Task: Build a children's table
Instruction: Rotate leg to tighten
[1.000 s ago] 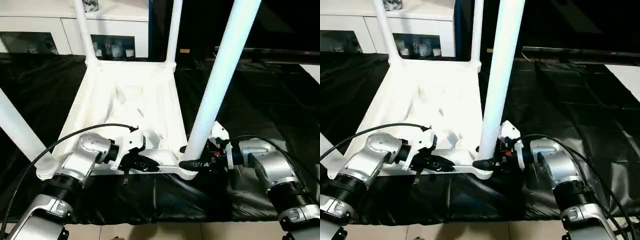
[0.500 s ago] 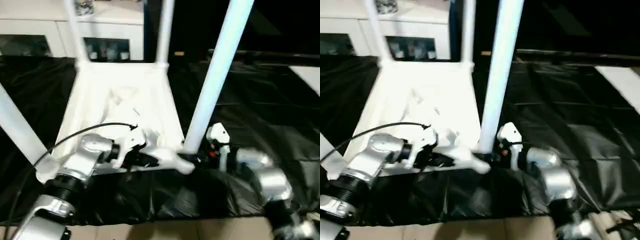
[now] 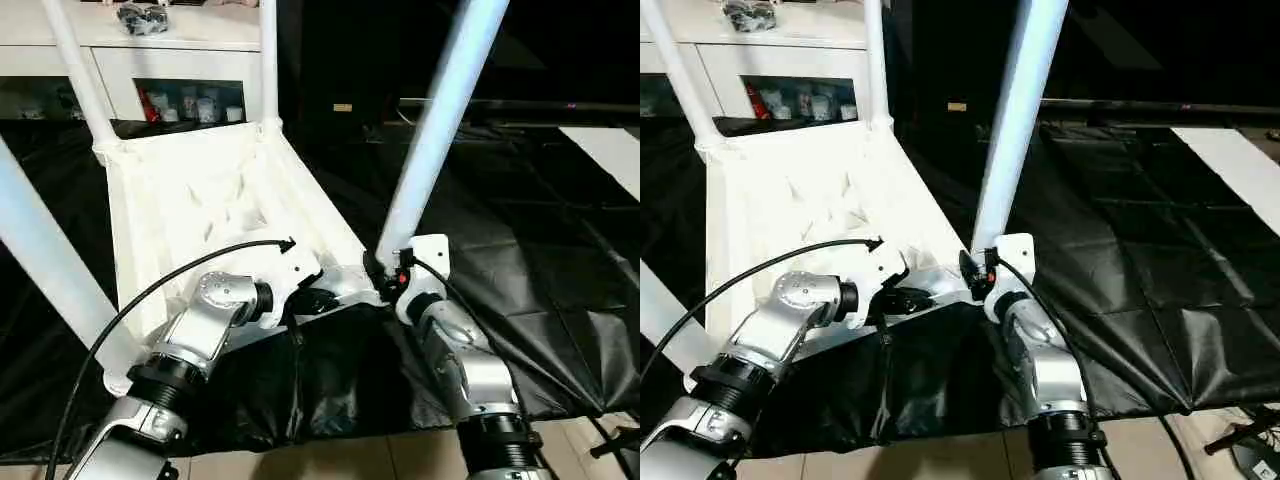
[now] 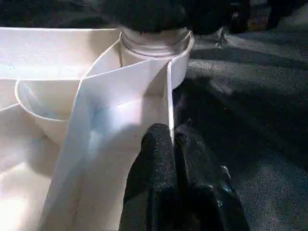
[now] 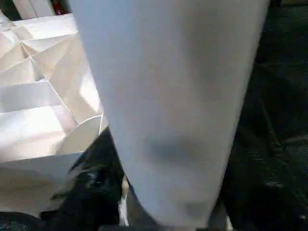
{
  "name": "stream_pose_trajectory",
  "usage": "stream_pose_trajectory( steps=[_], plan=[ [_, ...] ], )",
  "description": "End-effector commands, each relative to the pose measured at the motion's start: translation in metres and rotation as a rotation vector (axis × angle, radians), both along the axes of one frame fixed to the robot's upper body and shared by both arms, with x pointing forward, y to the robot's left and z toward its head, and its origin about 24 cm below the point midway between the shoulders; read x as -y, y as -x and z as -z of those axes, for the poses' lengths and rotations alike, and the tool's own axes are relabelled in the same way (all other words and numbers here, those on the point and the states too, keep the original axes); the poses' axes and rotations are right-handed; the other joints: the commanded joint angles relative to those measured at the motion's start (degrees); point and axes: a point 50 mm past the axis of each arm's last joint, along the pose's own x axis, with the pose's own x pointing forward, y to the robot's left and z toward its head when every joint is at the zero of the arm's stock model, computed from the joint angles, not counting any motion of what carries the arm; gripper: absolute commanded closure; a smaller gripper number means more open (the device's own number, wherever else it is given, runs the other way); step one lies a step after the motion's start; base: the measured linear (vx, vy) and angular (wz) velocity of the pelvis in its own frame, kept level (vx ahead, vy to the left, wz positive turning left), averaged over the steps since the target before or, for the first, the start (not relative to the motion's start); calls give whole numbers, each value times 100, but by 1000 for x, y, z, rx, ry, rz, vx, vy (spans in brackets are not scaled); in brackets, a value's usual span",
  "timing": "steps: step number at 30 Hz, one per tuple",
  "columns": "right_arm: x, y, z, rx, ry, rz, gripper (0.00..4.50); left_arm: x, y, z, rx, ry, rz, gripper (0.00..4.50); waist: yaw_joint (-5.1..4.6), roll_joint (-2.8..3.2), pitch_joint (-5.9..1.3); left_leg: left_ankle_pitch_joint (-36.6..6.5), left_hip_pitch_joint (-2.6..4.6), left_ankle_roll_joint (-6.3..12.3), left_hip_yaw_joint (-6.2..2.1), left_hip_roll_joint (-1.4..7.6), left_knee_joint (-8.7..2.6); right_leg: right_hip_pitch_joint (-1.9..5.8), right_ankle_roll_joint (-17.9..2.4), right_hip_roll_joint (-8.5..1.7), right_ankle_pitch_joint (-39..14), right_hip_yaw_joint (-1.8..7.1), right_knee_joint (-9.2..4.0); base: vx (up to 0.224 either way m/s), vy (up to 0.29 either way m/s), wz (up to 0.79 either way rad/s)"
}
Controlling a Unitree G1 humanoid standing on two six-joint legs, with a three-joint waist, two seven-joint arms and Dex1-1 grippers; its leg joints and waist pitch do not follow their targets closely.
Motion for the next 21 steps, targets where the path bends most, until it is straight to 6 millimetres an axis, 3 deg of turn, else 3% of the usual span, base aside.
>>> stream_pose_trajectory(
  steps=[1, 5, 8, 11, 13, 14, 17, 21],
  plan=[
    [-20, 8, 14, -79, -27, -192, 147, 10, 7, 4, -18, 46, 53, 450, 30, 5, -142, -1449, -76, 50, -89, 223, -450, 133, -699, -375, -1846, 277, -555, 0, 0, 0],
    [-2, 2, 9, -51, -3, -289, 137, -1, 9, 5, -29, 25, 90, 450, 36, 7, -157, -1151, -106, 170, -69, 221, -416, 188, -895, -365, -1285, 268, -498, 0, 0, 0],
    [20, -1, 9, -62, 116, -508, 137, -14, 12, 4, -54, 16, 149, 450, 34, -11, -181, -822, -94, 334, -36, 212, -348, 207, -1161, -358, -748, 250, -438, 0, 0, 0],
    [25, 2, 8, -66, 134, -622, 137, -17, 13, 3, -68, 17, 173, 450, 50, -5, -200, -571, -102, 433, -29, 221, -320, 237, -1310, -363, -303, 246, -378, 0, 0, 0],
    [30, 7, 6, -84, 129, -780, 137, -22, 15, 2, -87, 20, 204, 450, 61, -7, -214, -400, -90, 570, -26, 220, -294, 257, -1444, -346, 84, 232, -333, 0, 0, 0],
    [33, 10, 5, -99, 121, -854, 137, -25, 15, 2, -96, 18, 219, 450, 81, -41, -211, -328, -99, 710, -14, 218, -273, 262, -1557, -351, 273, 232, -308, 0, 0, 0],
    [34, 11, 4, -115, 113, -925, 137, -29, 15, 2, -106, 13, 235, 450, 109, -47, -205, -346, -76, 755, -10, 233, -270, 250, -1616, -364, 177, 226, -312, 0, 0, 0],
    [31, 10, 1, -123, 57, -1012, 175, -33, 16, 2, -120, 3, 260, 450, 155, -46, -192, -495, -71, 621, -8, 264, -287, 247, -1615, -369, -196, 212, -321, 0, 0, 0]
  ],
)
